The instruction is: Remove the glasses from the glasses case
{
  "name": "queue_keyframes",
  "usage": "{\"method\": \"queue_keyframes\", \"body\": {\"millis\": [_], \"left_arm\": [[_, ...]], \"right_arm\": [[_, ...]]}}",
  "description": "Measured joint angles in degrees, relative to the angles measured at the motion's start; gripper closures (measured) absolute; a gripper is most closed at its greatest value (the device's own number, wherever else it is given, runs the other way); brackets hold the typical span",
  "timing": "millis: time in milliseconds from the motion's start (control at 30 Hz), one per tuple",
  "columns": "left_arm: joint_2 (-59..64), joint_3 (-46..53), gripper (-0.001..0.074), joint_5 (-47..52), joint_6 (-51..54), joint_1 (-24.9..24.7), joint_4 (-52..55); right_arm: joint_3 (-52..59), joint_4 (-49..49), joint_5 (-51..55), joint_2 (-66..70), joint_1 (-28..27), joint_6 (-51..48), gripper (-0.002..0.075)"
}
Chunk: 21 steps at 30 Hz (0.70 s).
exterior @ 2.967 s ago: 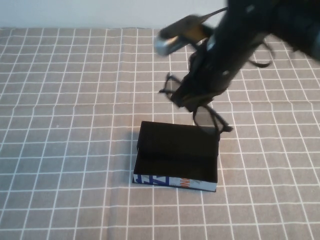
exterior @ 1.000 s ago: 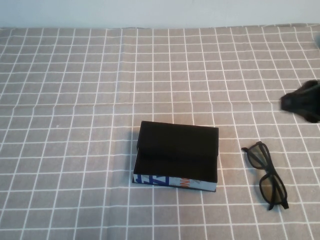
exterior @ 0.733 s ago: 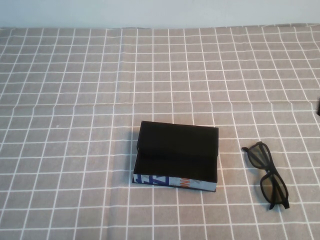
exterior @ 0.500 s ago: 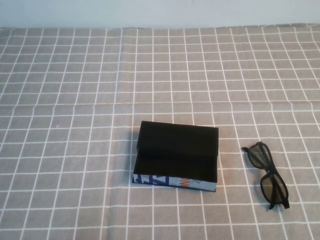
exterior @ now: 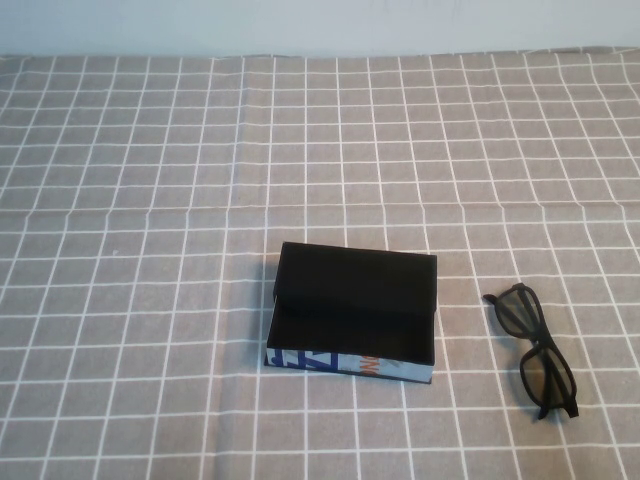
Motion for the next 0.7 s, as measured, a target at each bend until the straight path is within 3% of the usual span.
{"method": "queue_keyframes", "body": {"millis": [133,400,700], "left_arm": [[0.0,0.0,0.074,0.0,0.0,0.0,0.0],[0.0,0.0,0.0739,0.0,0.0,0.0,0.0],[0.0,0.0,0.074,0.0,0.0,0.0,0.0]], "right_arm": [[0.72,2.97,2.5,-3.59,-1.78,-0.26,0.0743],[0.77,-3.52,11.33,-11.17,-13.31,-0.47,0.0743],[0.77,-15.84,25.73,-15.03,-15.92,13.72,0.0743]]}}
